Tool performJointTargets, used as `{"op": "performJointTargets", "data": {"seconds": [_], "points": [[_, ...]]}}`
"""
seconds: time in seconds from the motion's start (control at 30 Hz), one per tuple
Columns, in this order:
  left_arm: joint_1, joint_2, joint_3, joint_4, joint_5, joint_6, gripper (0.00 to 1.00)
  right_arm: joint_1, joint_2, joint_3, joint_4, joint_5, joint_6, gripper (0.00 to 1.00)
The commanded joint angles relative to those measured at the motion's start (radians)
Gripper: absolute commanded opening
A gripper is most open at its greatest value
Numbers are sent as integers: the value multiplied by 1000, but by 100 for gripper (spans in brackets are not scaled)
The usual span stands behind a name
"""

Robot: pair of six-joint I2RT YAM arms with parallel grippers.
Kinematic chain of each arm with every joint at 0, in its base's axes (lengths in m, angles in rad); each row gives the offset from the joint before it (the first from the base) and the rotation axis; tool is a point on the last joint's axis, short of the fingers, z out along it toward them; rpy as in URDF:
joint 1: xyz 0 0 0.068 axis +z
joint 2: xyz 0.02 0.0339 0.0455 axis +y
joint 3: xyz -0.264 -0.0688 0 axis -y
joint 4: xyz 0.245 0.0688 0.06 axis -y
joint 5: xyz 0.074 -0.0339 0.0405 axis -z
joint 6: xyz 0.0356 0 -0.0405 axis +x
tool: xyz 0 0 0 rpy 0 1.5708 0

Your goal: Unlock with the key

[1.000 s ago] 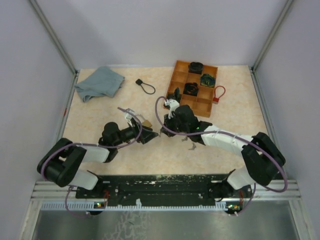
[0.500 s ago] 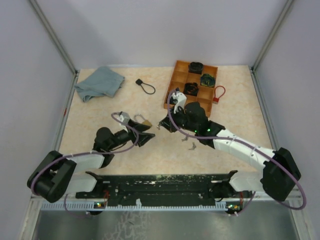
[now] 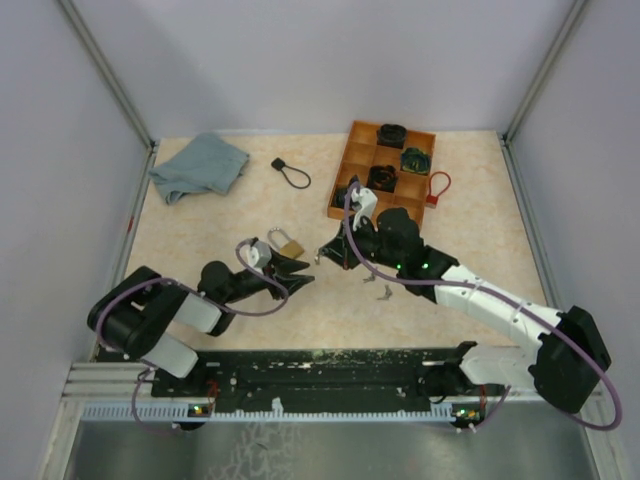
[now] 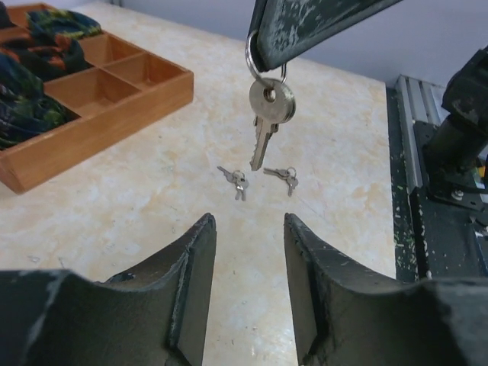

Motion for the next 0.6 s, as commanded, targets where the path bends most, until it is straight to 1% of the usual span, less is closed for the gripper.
{"op": "performJointTargets", "data": {"seconds": [0.0,0.17,0.4,0.57], "points": [[-14,90,66,267,90,17,45,10,-43,0,50,-36,-8,0],[-20,90,76,268,77,78,43,9,-50,-5,47,-47,-17,0],[-21,74,92,268,114,82,43,10,-46,-13,71,-75,-12,0],[-25,33,100,268,144,71,42,9,-48,-17,67,-75,-17,0]]}}
